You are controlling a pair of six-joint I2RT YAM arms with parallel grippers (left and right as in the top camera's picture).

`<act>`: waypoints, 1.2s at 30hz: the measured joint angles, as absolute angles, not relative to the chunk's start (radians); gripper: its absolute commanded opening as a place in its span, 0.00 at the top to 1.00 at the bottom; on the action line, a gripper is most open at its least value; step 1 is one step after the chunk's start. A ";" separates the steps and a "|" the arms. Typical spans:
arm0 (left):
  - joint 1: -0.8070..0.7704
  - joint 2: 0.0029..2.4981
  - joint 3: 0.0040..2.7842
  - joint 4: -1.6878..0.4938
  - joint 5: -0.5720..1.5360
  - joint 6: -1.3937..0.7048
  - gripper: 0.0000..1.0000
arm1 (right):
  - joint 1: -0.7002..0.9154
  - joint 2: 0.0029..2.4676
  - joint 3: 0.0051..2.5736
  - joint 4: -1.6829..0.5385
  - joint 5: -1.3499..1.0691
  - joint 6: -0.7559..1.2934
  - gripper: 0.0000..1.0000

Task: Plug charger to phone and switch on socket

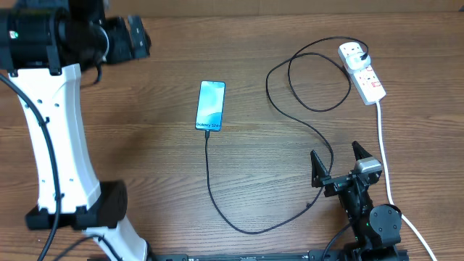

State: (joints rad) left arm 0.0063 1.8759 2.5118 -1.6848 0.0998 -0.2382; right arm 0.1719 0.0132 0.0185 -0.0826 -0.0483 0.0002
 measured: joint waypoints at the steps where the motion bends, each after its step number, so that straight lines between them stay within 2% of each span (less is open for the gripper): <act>1: 0.006 1.832 2.431 -1.682 0.100 -0.238 0.01 | 0.172 0.013 0.019 -0.083 -0.048 0.000 0.00; 7: 0.006 1.552 2.060 -1.692 0.100 -0.238 0.00 | 0.172 0.013 0.019 -0.083 -0.048 0.000 0.00; 12: 0.006 1.345 1.864 -1.685 0.091 -0.237 0.01 | 0.172 0.013 0.019 -0.083 -0.048 0.000 0.00; 22: 0.006 1.018 1.465 -1.465 0.041 -0.237 0.01 | 0.172 0.013 0.019 -0.083 -0.048 0.000 0.00; 36: 0.006 0.573 0.833 -0.700 0.032 -0.226 0.00 | 0.172 0.013 0.019 -0.083 -0.049 0.000 0.00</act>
